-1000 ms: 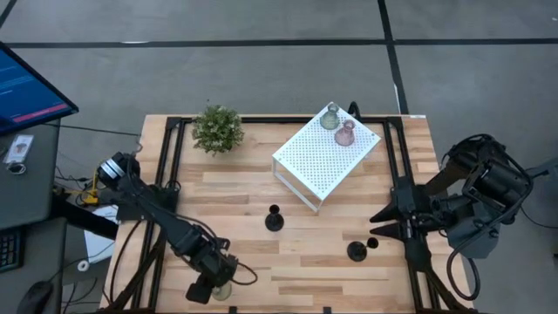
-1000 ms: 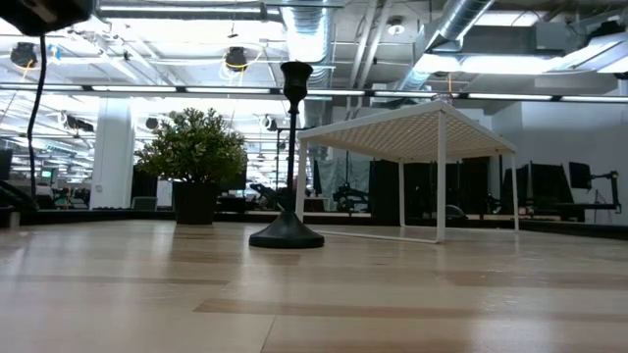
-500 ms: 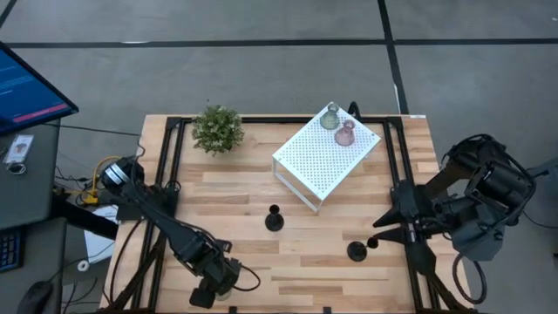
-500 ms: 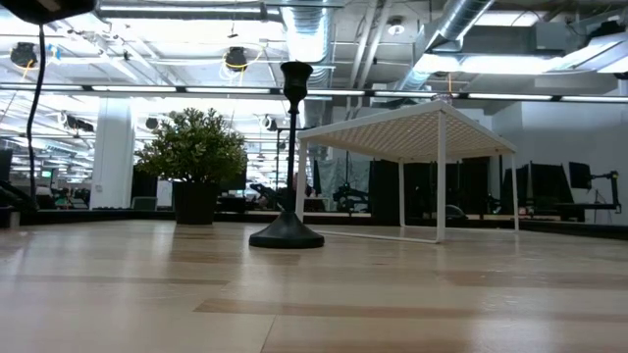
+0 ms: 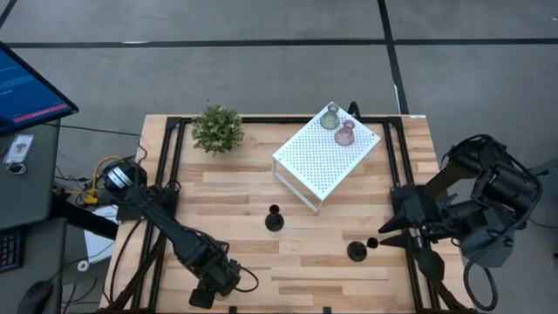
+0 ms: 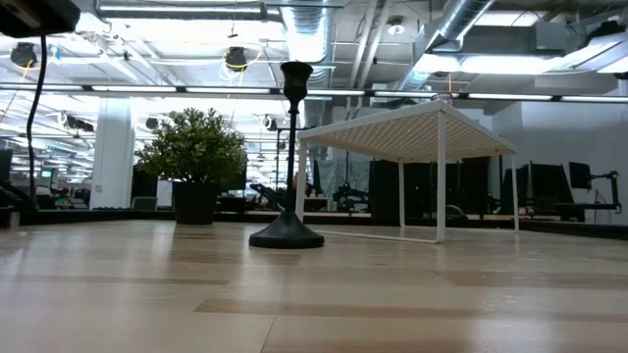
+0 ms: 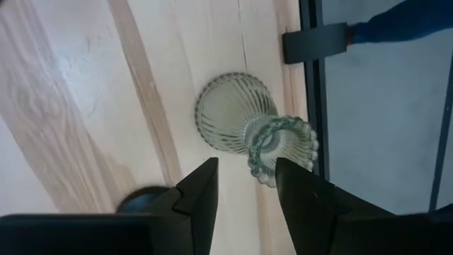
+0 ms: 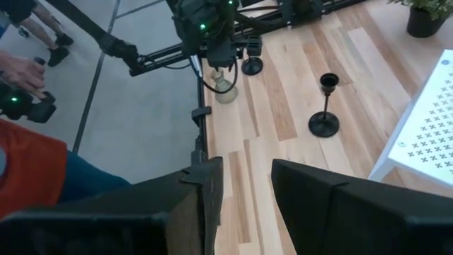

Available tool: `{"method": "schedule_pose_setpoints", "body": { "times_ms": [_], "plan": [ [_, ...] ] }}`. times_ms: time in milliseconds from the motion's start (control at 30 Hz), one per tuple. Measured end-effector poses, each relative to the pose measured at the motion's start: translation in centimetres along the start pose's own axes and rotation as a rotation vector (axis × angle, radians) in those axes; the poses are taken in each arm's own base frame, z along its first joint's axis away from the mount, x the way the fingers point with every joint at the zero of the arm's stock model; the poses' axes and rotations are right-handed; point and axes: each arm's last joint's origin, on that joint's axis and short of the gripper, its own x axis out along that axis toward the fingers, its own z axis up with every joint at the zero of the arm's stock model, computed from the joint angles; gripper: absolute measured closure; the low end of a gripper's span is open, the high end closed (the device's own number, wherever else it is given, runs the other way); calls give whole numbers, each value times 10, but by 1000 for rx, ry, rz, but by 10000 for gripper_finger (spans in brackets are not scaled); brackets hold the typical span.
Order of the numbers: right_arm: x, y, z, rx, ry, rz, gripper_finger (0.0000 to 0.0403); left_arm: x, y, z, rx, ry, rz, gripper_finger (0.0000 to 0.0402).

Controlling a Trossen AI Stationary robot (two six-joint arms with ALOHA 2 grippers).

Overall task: Pick & Place candle stick holders
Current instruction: Put the green glass candle holder on the shelf aligned with the other pink candle holder

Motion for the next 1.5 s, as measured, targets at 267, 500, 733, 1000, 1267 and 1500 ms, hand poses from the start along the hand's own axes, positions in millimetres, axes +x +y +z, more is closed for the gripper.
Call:
{"method": "schedule_pose_setpoints", "body": {
  "times_ms": [267,500,733,1000,1267,1500],
  "plan": [
    [0,-1,0,-5,-17,-18,288,0,-3,1,6,-22,-10,261],
    [0,-1,0,1,-16,-19,288,6,-2,0,7,-36,-18,261],
    [0,-1,0,18,-15,-18,288,12,-2,-4,19,-24,-18,261],
    [0,-1,0,19,-14,-18,288,29,4,-7,21,-62,-11,261],
    [0,-1,0,19,-15,-17,288,36,10,-9,28,-95,-7,330],
    [0,-1,0,19,-15,-17,288,38,18,-5,7,-111,0,372]
  ]
}}
